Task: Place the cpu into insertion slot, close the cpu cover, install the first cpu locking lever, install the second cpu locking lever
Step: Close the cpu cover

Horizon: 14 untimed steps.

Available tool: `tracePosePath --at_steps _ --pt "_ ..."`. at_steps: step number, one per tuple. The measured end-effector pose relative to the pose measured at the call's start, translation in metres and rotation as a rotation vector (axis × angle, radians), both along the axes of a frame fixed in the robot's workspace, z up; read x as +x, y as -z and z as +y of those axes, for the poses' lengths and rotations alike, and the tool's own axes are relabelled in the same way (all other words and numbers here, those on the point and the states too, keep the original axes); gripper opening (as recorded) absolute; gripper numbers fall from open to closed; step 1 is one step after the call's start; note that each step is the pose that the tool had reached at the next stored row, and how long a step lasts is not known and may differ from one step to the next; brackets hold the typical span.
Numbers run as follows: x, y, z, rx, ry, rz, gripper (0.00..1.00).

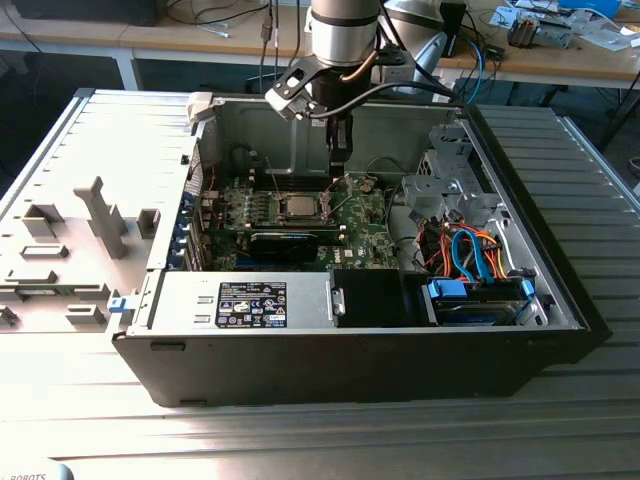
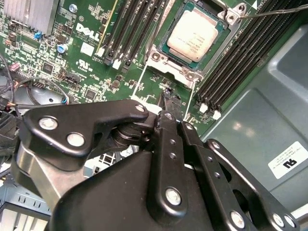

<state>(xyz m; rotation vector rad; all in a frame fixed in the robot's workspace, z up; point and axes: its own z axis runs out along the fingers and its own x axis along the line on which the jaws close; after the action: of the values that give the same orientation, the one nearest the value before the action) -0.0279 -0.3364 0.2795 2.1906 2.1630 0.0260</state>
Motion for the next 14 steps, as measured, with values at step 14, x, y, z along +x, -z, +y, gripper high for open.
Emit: tracePosePath --at_steps 14 --pt "0.0033 0.0025 0.0006 -0.0001 0.0 0.0001 0.11"
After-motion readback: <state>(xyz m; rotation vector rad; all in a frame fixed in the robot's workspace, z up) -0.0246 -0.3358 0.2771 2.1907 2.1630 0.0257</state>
